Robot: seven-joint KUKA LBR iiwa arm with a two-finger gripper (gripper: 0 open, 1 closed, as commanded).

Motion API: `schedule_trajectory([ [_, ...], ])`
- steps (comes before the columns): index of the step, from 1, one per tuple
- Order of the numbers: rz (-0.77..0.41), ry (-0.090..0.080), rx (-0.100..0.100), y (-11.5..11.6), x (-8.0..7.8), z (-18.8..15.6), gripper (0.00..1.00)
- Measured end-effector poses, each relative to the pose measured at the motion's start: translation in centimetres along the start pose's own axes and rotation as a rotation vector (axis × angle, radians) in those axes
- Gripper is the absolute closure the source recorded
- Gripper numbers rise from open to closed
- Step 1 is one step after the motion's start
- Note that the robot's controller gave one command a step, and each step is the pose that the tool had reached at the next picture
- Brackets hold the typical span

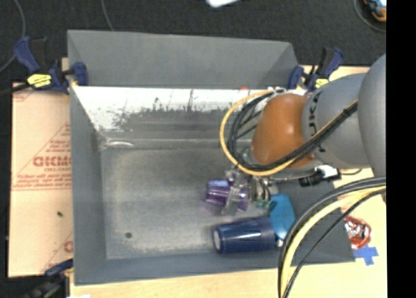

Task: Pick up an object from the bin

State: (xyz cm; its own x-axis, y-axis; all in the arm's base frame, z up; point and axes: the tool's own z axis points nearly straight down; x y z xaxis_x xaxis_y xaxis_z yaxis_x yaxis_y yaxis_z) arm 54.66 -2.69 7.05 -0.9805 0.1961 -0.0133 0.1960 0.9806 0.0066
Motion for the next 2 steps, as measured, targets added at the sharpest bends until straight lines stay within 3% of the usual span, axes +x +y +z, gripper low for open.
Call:
schedule_trajectory([
  [1,0.001,0.0,0.0,0.0,0.0,0.0,1.0],
  [2,0.005,-0.008,-0.001,1.9,0.0,-20.9,1.0],
])
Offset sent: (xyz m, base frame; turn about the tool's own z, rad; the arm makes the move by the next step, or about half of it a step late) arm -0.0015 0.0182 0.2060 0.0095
